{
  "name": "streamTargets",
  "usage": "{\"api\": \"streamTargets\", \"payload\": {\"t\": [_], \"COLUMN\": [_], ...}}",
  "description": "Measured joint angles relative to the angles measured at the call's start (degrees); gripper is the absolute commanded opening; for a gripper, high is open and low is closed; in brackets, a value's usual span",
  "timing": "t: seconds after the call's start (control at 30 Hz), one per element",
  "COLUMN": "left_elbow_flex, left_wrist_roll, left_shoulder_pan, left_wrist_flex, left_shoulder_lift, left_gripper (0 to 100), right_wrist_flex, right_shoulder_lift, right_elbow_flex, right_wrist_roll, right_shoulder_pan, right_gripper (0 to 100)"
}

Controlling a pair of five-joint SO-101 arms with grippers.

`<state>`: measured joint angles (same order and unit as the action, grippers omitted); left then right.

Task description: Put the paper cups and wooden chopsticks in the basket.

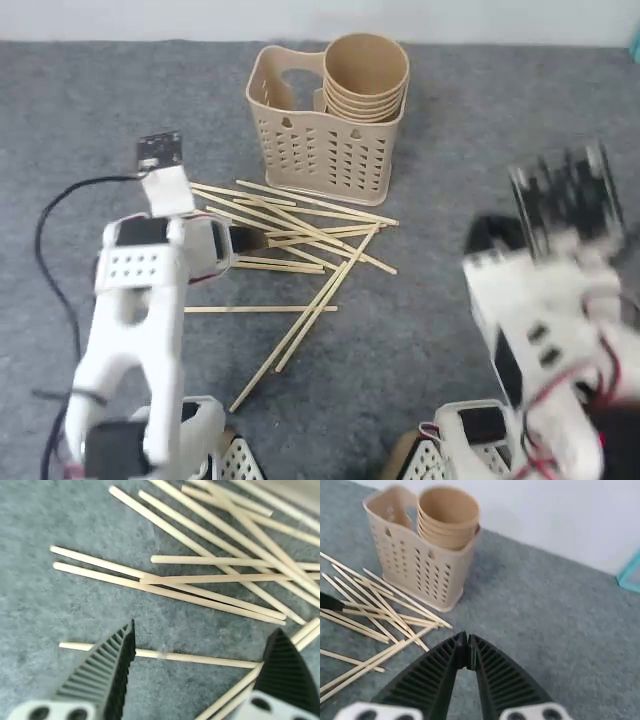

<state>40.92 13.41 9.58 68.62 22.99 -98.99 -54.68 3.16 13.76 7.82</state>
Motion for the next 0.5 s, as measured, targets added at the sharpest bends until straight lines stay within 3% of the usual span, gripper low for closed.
{"api": "streamTargets", "payload": {"t": [0.2, 0.33, 0.5], "left_elbow_flex": [-7.47, -10.29, -11.43], "left_wrist_roll": [2.81, 4.22, 4.04], "left_shoulder_pan": [-0.97, -2.2, -2.2], "left_wrist_flex": [0.0, -2.64, -5.27], "left_shoulder_lift": [-12.92, -17.85, -18.55], "left_gripper": [37, 21, 23], "right_wrist_flex": [2.29, 8.53, 17.67], "right_shoulder_lift": [-2.46, -3.25, -4.66], "right_elbow_flex": [-18.02, -29.98, -43.78], "right_wrist_roll": [2.81, 3.52, 3.52], "right_shoulder_pan": [-3.87, -5.54, -5.27], "right_gripper": [0.8, 0.8, 0.8]}}
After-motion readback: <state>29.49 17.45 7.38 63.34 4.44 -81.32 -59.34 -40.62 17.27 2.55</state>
